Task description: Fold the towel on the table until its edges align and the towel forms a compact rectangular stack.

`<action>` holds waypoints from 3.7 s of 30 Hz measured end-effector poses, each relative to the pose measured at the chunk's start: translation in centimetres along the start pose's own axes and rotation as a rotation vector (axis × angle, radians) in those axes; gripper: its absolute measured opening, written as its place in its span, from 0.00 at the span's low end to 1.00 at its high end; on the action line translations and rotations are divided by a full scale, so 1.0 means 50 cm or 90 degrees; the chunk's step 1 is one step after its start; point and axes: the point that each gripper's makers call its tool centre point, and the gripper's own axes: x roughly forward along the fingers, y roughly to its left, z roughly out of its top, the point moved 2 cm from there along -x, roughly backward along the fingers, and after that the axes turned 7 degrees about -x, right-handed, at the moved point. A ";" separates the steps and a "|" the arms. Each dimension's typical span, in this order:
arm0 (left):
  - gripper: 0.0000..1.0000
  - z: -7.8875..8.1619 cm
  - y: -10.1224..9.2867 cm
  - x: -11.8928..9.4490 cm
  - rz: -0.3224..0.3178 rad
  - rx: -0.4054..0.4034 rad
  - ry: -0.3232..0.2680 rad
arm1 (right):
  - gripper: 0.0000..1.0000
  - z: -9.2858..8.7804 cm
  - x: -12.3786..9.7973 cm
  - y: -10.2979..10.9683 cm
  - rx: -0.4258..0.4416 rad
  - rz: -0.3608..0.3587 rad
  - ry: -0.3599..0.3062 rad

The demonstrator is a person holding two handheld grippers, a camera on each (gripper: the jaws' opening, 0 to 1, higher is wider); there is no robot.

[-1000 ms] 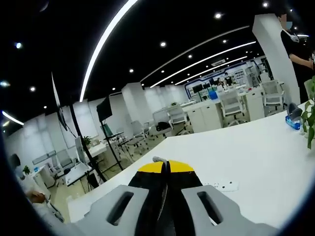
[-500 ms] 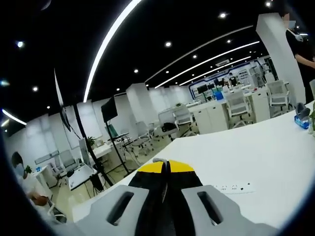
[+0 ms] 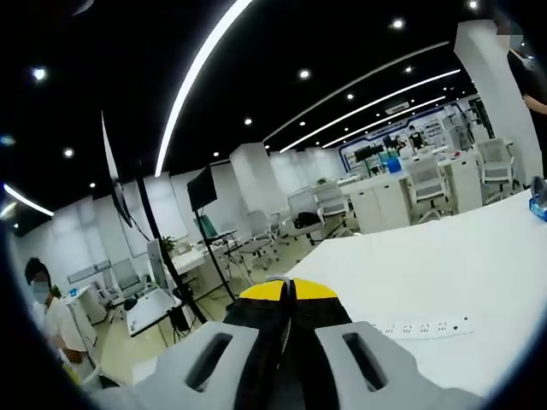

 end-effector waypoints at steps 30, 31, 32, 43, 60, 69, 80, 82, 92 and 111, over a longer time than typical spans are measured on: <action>0.04 -0.070 0.151 -0.162 0.158 -0.080 -0.014 | 0.00 -0.069 0.165 0.145 0.014 0.069 0.014; 0.04 -0.072 0.152 -0.164 0.161 -0.083 -0.015 | 0.00 -0.076 0.170 0.152 0.001 0.070 0.014; 0.04 -0.074 0.153 -0.168 0.165 -0.086 -0.019 | 0.00 -0.078 0.172 0.159 -0.005 0.073 0.015; 0.04 -0.156 0.197 -0.194 0.263 -0.141 0.010 | 0.00 -0.160 0.223 0.179 0.006 0.081 0.063; 0.04 -0.270 0.281 -0.221 0.330 -0.220 0.064 | 0.00 -0.314 0.329 0.218 0.039 0.081 0.134; 0.04 -0.341 0.312 -0.241 0.384 -0.270 0.088 | 0.00 -0.392 0.375 0.234 0.012 0.091 0.166; 0.04 -0.400 0.340 -0.247 0.407 -0.297 0.104 | 0.00 -0.453 0.411 0.247 -0.011 0.082 0.208; 0.04 -0.409 0.345 -0.246 0.411 -0.313 0.104 | 0.00 -0.475 0.423 0.248 -0.018 0.082 0.219; 0.04 -0.455 0.361 -0.251 0.447 -0.353 0.113 | 0.00 -0.516 0.444 0.254 -0.004 0.073 0.234; 0.15 -0.487 0.386 -0.249 0.449 -0.363 0.160 | 0.12 -0.513 0.419 0.249 -0.051 0.112 0.249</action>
